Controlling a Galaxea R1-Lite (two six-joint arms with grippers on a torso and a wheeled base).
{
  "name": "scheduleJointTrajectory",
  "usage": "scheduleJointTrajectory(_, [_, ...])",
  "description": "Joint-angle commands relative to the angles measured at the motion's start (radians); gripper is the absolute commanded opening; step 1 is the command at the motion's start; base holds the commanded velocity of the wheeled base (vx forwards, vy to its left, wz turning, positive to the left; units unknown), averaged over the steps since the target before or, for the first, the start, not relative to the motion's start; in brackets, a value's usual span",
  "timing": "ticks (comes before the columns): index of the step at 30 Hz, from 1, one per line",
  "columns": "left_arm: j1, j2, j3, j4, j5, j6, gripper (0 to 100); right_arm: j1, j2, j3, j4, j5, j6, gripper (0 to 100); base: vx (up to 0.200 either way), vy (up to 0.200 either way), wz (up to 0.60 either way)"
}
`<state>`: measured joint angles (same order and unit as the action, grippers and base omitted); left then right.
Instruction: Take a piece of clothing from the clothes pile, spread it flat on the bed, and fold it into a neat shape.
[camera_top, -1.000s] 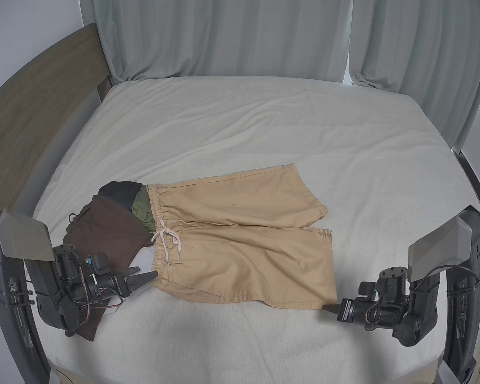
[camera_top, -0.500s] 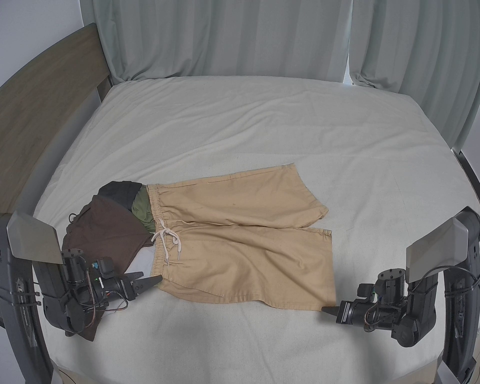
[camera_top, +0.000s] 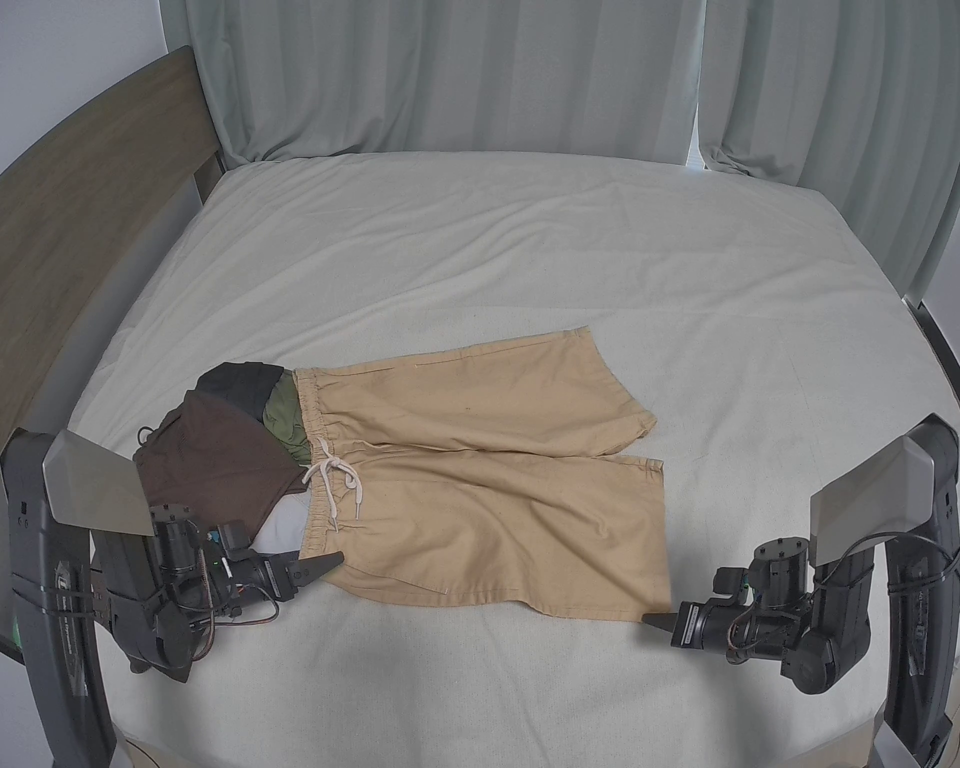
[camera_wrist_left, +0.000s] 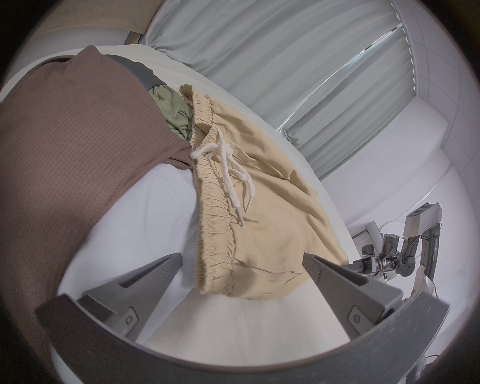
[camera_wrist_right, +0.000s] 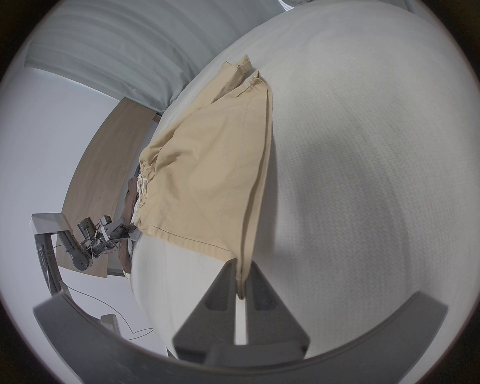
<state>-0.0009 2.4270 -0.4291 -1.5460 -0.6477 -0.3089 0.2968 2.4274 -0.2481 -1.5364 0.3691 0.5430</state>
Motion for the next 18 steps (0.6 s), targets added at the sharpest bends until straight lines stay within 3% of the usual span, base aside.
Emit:
scheduleJointTrajectory(1, [-0.013,0.010,-0.005,0.000,0.002,-0.004,100,0.002,0.004,-0.005,-0.001,0.001,0.000,0,0.000,0.000,0.00])
scheduleJointTrajectory(12, [-0.014,0.027,-0.020,0.000,0.006,-0.004,100,0.002,0.013,-0.008,-0.002,-0.001,0.000,0,0.000,0.000,0.00])
scheduleJointTrajectory(13, [-0.014,0.029,-0.022,0.000,0.016,-0.004,0,0.004,0.013,-0.008,-0.001,-0.001,0.000,0,0.000,0.000,0.00])
scheduleJointTrajectory(18, [-0.014,0.030,-0.028,0.000,0.019,-0.006,0,0.002,0.012,-0.008,-0.002,-0.001,0.000,0,0.000,0.000,0.00])
